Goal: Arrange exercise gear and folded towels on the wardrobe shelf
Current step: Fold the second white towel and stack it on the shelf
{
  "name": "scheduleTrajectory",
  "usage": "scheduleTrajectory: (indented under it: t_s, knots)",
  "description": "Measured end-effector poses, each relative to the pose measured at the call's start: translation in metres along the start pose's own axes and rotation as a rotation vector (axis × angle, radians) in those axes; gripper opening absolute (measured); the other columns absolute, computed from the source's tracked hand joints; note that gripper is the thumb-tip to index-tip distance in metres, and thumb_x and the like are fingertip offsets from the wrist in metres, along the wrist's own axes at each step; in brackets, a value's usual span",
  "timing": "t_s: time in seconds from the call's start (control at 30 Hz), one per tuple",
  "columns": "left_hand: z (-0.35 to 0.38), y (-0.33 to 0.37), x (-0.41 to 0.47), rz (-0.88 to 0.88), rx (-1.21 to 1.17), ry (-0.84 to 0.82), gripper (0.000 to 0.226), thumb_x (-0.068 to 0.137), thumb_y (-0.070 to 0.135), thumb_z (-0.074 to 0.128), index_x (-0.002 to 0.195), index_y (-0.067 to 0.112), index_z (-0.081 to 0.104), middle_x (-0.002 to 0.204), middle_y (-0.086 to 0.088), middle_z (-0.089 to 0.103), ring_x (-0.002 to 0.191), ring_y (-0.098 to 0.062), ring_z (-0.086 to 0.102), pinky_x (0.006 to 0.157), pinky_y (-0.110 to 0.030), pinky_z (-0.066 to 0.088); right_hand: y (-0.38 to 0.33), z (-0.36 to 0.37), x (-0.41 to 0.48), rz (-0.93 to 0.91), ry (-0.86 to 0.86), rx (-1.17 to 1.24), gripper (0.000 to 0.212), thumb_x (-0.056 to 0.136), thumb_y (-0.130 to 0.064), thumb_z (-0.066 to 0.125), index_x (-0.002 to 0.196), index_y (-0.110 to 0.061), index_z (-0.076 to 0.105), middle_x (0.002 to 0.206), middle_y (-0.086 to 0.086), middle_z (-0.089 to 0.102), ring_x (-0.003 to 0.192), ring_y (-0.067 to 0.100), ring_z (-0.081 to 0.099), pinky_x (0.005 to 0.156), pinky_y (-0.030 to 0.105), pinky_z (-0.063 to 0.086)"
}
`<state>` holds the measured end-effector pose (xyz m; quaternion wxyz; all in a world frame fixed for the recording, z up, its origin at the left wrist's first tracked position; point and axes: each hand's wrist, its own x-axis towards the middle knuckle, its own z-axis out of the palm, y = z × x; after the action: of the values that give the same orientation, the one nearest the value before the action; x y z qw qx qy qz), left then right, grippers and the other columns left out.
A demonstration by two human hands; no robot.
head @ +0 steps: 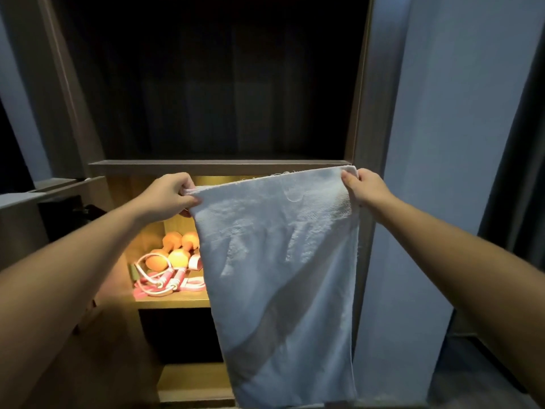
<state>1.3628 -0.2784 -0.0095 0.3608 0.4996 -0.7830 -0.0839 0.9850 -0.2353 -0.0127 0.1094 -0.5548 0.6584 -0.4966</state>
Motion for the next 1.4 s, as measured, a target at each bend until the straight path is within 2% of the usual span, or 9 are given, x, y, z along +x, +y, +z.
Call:
scheduleTrajectory:
  t_s: [0.23,0.43,0.6,0.7,0.8,0.9,1.03,1.2,1.4]
  knots:
    - [0.000,-0.004,0.005,-0.026,0.417,-0.619,0.007,0.091,0.020,0.065,0.091,0.014,0.068,0.091,-0.007,0.068,0.080,-0.018,0.065,0.073,-0.032,0.055,0.002,0.013,0.001,-0.027,-0.079,-0.031,0.033,0.101,-0.040,0.046,0.106,-0.010,0.056,0.103,0.006,0.057,0.094,0.021,0.055,0.073,0.031,0.040]
    - [0.029,-0.002,0.027,-0.295,-0.321,0.059,0.007,0.093,0.013,0.061,0.098,0.009,0.064,0.097,-0.008,0.064,0.085,-0.019,0.060,0.065,-0.027,0.045,-0.003,0.005,0.021,-0.048,0.134,-0.062,0.029,0.099,-0.039,0.050,0.091,-0.011,0.053,0.084,0.002,0.052,0.078,0.017,0.048,0.056,0.025,0.034]
    - [0.000,0.053,0.067,-0.034,-0.510,0.645,0.009,0.092,0.014,0.048,0.093,0.021,0.053,0.085,0.006,0.058,0.076,-0.003,0.057,0.064,-0.019,0.046,-0.046,-0.016,0.040,-0.394,0.420,0.289,0.030,0.095,-0.042,0.054,0.073,-0.029,0.038,0.068,-0.017,0.047,0.062,-0.003,0.041,0.055,0.013,0.035]
    - [0.027,0.036,0.058,-0.044,-0.175,0.428,0.008,0.094,0.015,0.046,0.098,0.013,0.053,0.092,-0.002,0.059,0.086,-0.016,0.058,0.067,-0.025,0.041,-0.005,0.011,0.029,-0.231,0.223,0.097,0.008,0.096,-0.036,0.051,0.096,-0.027,0.053,0.095,-0.013,0.062,0.082,0.011,0.054,0.071,0.029,0.040]
    - [0.065,0.002,0.026,-0.375,0.076,0.061,0.033,0.100,0.023,0.045,0.123,0.000,0.054,0.119,-0.018,0.058,0.104,-0.033,0.056,0.087,-0.037,0.048,0.057,0.049,-0.008,0.150,-0.102,-0.273,0.030,0.102,-0.036,0.043,0.120,-0.012,0.050,0.122,0.011,0.058,0.091,0.022,0.050,0.075,0.034,0.040]
    - [0.050,0.003,0.032,-0.462,-0.075,0.136,0.037,0.099,0.029,0.047,0.120,0.002,0.060,0.116,-0.016,0.063,0.099,-0.031,0.060,0.085,-0.040,0.051,0.043,0.038,0.001,0.071,-0.004,-0.206,0.026,0.102,-0.036,0.045,0.111,-0.012,0.049,0.115,0.012,0.058,0.090,0.024,0.048,0.073,0.032,0.035]
    - [0.017,0.026,0.051,-0.172,-0.223,0.390,0.026,0.095,0.021,0.049,0.097,0.003,0.067,0.099,-0.018,0.068,0.086,-0.027,0.061,0.070,-0.037,0.047,0.000,0.002,0.021,-0.210,0.277,0.094,0.020,0.092,-0.036,0.052,0.084,-0.019,0.044,0.075,-0.008,0.050,0.076,0.015,0.050,0.058,0.031,0.029]
    - [0.074,-0.003,-0.001,-0.336,0.112,-0.148,0.034,0.101,0.023,0.046,0.113,-0.003,0.065,0.117,-0.024,0.063,0.109,-0.039,0.058,0.087,-0.041,0.048,0.058,0.037,-0.020,0.183,-0.301,-0.387,0.032,0.101,-0.037,0.046,0.117,-0.011,0.054,0.108,0.008,0.056,0.093,0.022,0.053,0.075,0.031,0.042]
    - [0.045,0.014,0.044,-0.268,-0.179,0.292,0.028,0.101,0.025,0.043,0.113,0.011,0.063,0.108,-0.008,0.063,0.098,-0.027,0.058,0.076,-0.032,0.043,0.015,0.010,0.012,-0.110,0.144,-0.046,0.018,0.099,-0.028,0.049,0.082,-0.026,0.044,0.084,-0.004,0.054,0.075,0.018,0.047,0.058,0.033,0.036]
